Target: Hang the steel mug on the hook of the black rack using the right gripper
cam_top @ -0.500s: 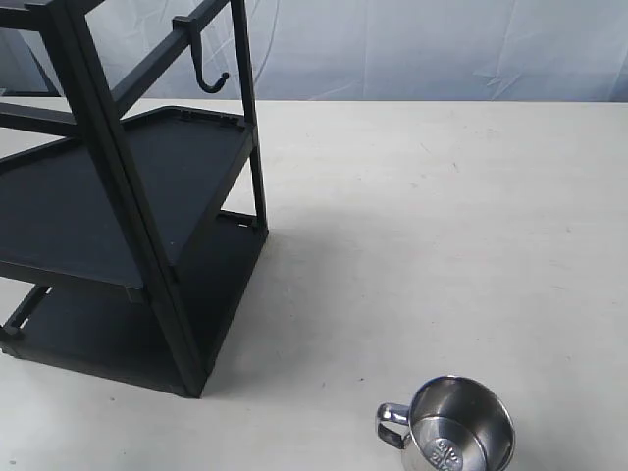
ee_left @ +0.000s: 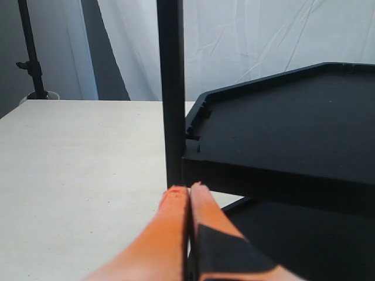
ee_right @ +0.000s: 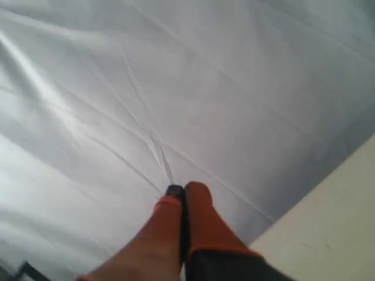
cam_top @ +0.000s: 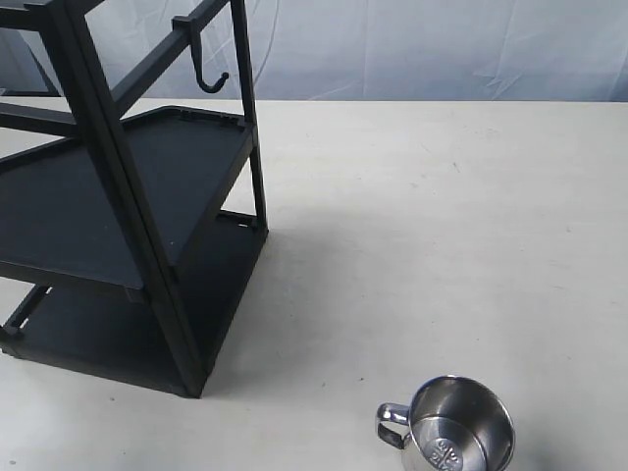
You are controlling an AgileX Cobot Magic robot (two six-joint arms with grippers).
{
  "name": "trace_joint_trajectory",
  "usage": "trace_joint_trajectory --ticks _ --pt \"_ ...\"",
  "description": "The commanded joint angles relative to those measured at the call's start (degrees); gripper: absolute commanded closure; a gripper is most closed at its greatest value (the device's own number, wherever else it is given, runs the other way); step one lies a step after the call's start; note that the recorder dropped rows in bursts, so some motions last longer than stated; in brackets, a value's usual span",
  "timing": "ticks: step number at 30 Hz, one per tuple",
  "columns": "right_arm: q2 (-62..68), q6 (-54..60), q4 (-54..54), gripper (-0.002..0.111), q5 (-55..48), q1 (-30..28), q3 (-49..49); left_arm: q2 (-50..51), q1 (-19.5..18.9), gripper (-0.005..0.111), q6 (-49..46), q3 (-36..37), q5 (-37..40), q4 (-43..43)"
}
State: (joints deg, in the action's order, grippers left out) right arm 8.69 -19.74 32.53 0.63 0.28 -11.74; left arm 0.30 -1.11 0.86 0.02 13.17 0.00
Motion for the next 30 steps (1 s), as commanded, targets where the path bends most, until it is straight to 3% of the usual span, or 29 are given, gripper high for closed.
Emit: trace_joint_trajectory --ticks 1,5,8,13,20,24,27,30 --pt "15.3 4.1 -17.3 0.109 -25.3 -0.3 -18.1 -0.3 0.1 0.105 0.1 0.0 0.1 0.0" --pt "34.1 7.3 -29.0 0.109 -53.8 -0.2 -36.2 -0.3 0.1 0.105 0.1 0.0 0.1 0.0" --pt "45.9 11.4 -29.5 0.109 -69.7 -0.2 -44.2 -0.3 0.1 0.105 0.1 0.0 0.1 0.0" --pt "56.8 18.4 -21.3 0.109 -70.6 1.0 -44.2 -0.3 0.1 0.105 0.1 0.0 0.1 0.0" --pt "60.0 18.6 -17.7 0.109 -67.1 13.4 -35.4 -0.3 0.1 0.105 0.1 0.0 0.1 0.0" --pt "60.1 22.1 -13.6 0.109 -67.2 17.3 -32.1 -0.3 0.1 0.105 0.1 0.0 0.1 0.0" --pt "60.2 26.8 -11.9 0.098 -67.2 18.7 -31.2 -0.3 0.1 0.105 0.1 0.0 0.1 0.0" --pt "60.2 28.6 -10.4 0.071 -66.1 18.9 -31.2 -0.3 0.1 0.105 0.1 0.0 0.1 0.0"
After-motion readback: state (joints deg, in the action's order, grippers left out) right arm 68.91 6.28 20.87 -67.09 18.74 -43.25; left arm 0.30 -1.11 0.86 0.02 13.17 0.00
